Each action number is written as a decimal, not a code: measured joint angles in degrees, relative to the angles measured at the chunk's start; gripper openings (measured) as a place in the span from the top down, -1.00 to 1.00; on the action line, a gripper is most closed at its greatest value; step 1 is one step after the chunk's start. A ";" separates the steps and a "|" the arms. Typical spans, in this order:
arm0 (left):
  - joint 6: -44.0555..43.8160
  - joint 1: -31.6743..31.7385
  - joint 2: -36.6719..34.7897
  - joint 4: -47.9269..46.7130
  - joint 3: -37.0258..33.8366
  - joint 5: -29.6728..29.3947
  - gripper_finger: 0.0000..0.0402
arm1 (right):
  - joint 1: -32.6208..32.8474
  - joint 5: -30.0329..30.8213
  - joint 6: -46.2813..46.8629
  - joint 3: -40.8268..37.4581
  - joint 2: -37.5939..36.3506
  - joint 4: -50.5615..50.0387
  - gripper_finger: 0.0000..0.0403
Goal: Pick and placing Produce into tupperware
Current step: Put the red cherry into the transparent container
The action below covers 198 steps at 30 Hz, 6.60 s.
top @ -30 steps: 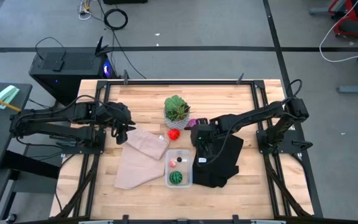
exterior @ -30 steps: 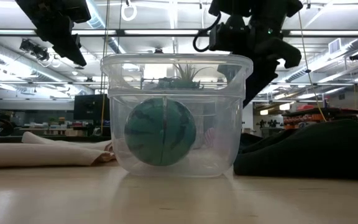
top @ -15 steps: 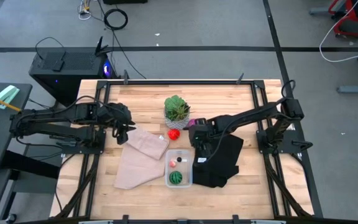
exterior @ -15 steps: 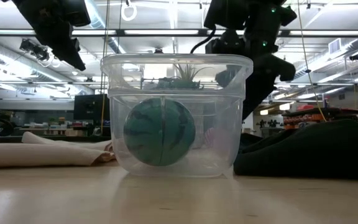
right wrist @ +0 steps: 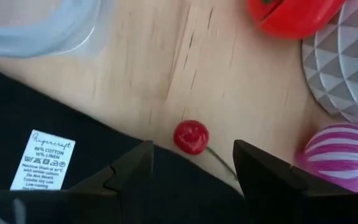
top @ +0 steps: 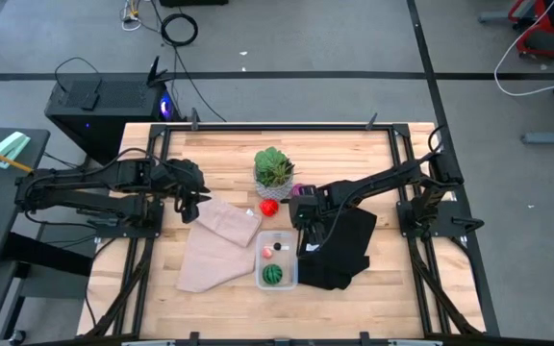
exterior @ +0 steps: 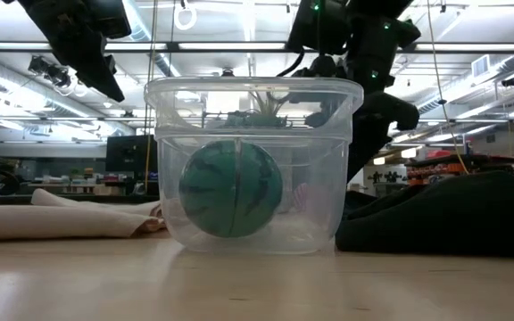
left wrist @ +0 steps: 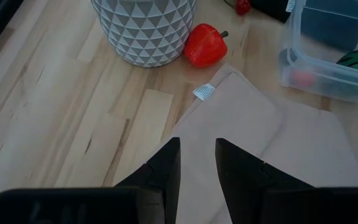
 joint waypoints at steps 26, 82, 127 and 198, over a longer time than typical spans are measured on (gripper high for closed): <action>-0.83 0.00 0.02 0.38 -0.02 0.02 0.47 | -1.10 -0.31 2.69 0.02 3.15 2.91 -0.05; -1.59 -0.02 -0.01 0.29 -0.02 0.02 0.47 | -1.60 -2.05 7.67 -0.02 4.64 2.98 0.02; -2.57 -0.04 -0.01 0.27 -0.04 0.03 0.47 | -1.61 -2.81 8.58 0.46 6.30 2.64 0.39; -0.93 -0.04 0.02 0.20 -0.04 0.07 0.47 | 11.56 -3.73 -13.16 25.33 6.21 -11.63 0.34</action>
